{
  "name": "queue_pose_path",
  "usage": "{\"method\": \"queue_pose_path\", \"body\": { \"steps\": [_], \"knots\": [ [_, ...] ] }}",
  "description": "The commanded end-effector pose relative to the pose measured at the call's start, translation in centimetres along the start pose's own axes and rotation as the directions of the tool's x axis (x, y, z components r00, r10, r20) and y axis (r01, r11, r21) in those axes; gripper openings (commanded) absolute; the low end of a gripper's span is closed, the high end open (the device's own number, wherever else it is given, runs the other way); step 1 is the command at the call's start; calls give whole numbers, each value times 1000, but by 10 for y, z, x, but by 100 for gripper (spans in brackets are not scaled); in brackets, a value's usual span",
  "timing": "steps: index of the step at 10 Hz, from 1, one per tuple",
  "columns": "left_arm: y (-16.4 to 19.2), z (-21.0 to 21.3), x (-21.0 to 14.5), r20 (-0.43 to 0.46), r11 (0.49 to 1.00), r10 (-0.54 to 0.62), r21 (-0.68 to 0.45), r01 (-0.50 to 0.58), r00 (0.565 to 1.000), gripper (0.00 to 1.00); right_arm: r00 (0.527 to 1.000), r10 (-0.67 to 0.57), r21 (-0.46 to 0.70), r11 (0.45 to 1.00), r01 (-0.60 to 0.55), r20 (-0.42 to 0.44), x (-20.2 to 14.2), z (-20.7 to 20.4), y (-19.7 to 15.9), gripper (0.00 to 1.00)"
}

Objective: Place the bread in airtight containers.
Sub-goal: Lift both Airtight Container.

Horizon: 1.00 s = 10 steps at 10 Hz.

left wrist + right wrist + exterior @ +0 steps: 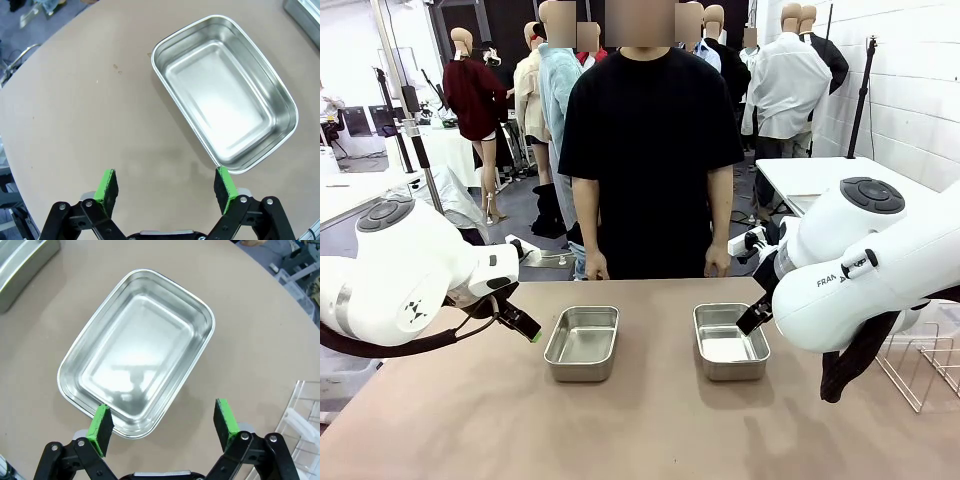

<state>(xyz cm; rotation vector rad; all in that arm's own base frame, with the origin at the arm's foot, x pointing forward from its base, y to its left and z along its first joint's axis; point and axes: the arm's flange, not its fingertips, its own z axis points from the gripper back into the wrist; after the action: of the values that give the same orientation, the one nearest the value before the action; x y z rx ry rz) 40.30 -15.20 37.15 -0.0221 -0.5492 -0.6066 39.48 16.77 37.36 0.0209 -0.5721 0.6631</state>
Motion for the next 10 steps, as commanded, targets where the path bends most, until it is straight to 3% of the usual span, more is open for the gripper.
{"method": "queue_pose_path", "body": {
  "steps": [1,2,3,4,6,10],
  "knots": [
    [1,0,0,0,1000,2,1,-2,1000,100,1000,0,0,1000,0,0,0,0,0,100],
    [1,0,0,0,1000,2,1,-2,1000,100,1000,0,0,1000,0,0,0,0,0,100],
    [0,0,0,0,1000,0,0,0,1000,100,995,92,24,995,-92,30,3,18,-1,100],
    [-5,24,6,44,999,-4,37,2,999,100,992,89,35,995,-92,84,2,44,-11,100],
    [-15,86,29,159,993,-91,86,78,983,100,977,60,19,998,-65,203,-3,95,-34,100],
    [-34,159,28,223,993,-118,44,112,968,100,961,-88,133,990,54,263,-29,148,-88,100]
  ]
}}
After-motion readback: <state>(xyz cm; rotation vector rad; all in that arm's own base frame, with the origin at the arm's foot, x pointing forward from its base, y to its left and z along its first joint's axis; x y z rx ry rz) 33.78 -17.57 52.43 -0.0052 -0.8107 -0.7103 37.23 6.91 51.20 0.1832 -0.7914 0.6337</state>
